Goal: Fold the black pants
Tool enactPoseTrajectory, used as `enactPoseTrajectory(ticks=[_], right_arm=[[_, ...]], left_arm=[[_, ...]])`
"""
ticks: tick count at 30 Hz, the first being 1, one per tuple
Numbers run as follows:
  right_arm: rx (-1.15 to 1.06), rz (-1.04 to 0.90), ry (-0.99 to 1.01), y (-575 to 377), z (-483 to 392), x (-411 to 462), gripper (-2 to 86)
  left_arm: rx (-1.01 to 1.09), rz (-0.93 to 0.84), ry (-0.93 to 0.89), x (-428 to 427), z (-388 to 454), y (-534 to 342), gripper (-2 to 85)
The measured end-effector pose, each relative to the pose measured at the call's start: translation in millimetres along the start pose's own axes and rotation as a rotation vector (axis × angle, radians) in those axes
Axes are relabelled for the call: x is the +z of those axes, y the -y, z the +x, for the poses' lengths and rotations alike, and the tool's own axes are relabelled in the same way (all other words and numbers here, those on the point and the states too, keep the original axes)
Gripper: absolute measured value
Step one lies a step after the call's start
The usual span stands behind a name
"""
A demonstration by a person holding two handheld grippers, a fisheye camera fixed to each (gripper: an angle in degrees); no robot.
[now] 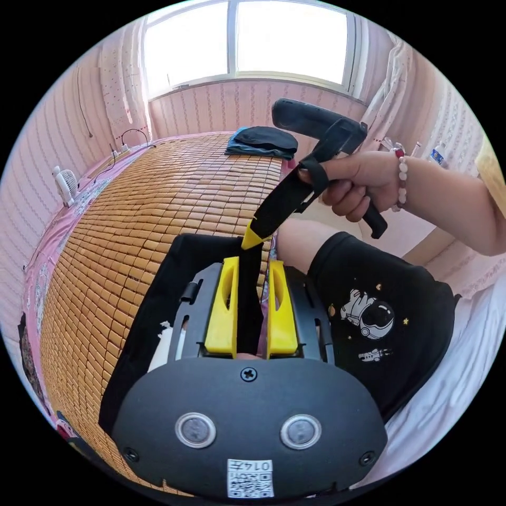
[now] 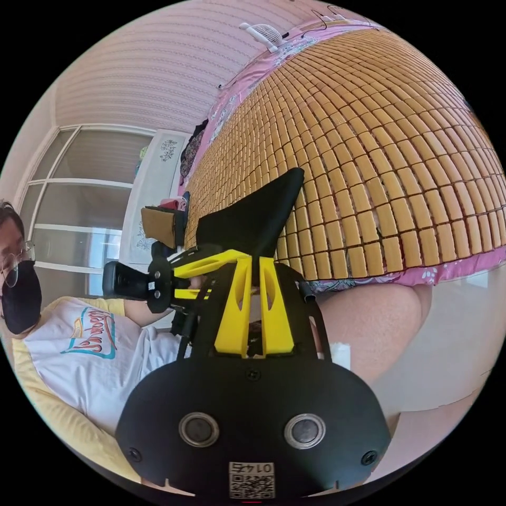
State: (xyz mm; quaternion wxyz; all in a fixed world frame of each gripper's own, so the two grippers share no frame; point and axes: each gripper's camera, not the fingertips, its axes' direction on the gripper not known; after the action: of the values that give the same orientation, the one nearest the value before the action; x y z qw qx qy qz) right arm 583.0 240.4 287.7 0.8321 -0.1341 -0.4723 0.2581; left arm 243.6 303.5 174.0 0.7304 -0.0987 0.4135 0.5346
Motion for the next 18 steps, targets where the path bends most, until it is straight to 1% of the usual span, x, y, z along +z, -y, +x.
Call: enactPoseTrajectory(ticks=[5,9,11,13,15,18], right_arm=[[-0.017,-0.021,-0.011,-5,8,-9,2.5],[0.093,0.168,0.002,-10,36,-38,3.7],[0.155,0.174,-0.027,-2,53,-32,5.5],[0.174,0.151,0.059,14,65,-12,8.0],[0.168,0.148,0.098,24,68,3,8.0],[0.175,0.177,0.050,32,69,13,3.9]], left_arm=[[-0.025,-0.065,0.019,11,6,4,2.2],[-0.031,-0.043,0.018,5,10,0,0.5],[-0.025,-0.026,0.014,1,13,-5,0.2],[-0.011,-0.026,0.009,-2,15,-9,0.0],[-0.001,-0.024,0.004,-6,17,-14,-0.1],[0.004,0.001,0.014,-16,21,-24,-0.4]])
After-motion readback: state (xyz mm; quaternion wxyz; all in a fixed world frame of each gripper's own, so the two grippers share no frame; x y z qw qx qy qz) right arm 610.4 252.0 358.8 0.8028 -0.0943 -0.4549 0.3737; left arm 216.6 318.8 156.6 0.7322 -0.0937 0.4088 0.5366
